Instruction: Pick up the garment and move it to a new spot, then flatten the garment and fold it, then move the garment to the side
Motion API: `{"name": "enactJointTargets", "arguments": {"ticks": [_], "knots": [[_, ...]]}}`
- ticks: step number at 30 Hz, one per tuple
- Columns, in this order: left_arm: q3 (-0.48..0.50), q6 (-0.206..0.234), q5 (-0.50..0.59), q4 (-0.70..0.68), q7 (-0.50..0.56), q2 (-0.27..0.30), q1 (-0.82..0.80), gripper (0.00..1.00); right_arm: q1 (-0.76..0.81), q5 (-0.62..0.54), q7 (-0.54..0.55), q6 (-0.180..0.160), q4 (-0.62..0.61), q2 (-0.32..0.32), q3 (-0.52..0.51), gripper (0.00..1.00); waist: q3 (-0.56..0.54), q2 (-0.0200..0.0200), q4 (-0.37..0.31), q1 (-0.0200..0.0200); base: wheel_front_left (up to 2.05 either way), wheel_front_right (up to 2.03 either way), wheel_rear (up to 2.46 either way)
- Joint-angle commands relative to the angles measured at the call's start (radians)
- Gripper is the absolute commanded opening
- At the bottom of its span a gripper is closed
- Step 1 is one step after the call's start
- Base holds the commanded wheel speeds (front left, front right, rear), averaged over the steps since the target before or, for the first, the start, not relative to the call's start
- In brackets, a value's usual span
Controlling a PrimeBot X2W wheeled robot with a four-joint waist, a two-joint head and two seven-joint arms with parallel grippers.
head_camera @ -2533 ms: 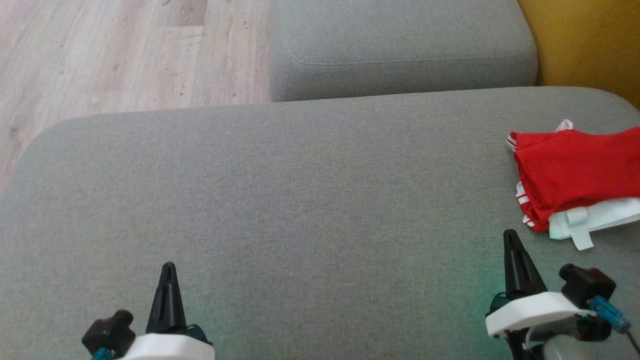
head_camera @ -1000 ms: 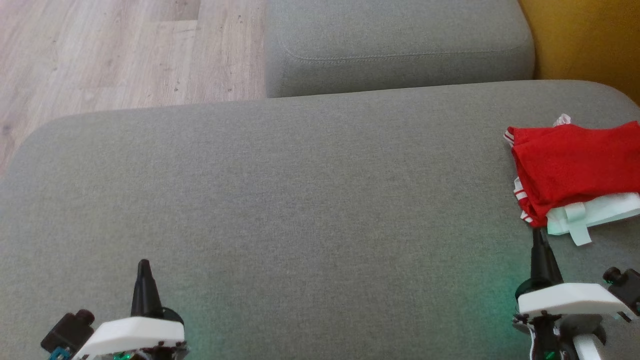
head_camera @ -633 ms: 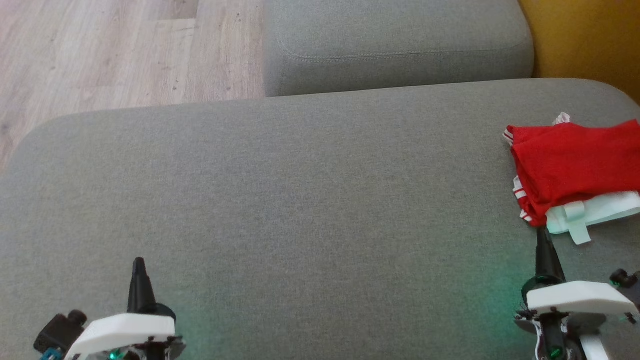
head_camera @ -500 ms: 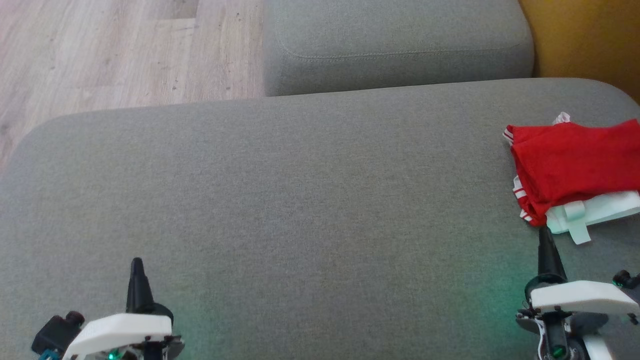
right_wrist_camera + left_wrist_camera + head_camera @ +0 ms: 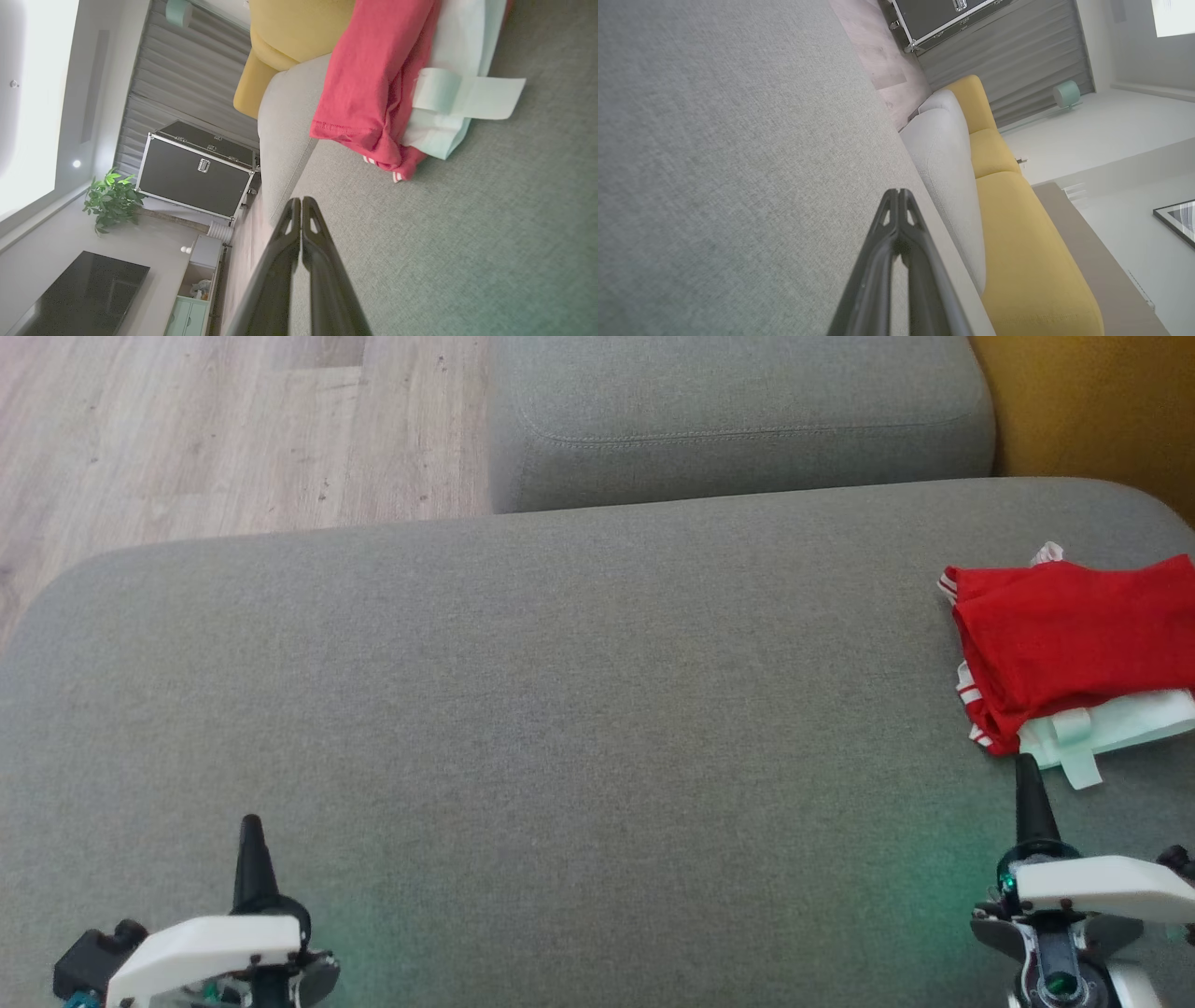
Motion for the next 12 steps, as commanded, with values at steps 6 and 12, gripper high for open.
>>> {"name": "enactJointTargets", "arguments": {"ticks": [6, 12], "knots": [[0.043, -0.012, -0.068, -0.042, 0.024, 0.006, -0.057, 0.0, -0.061, 0.081, 0.021, 0.003, -0.047, -0.004, 0.003, 0.0, 0.002, 0.0, -0.001, -0.0001, 0.0, 0.0, 0.0], [0.053, -0.014, -0.126, -0.047, 0.042, 0.007, -0.062, 0.0, -0.063, 0.147, 0.039, 0.003, -0.054, -0.004, -0.004, 0.0, 0.004, 0.0, -0.003, -0.0001, 0.0, 0.0, 0.0]]}}
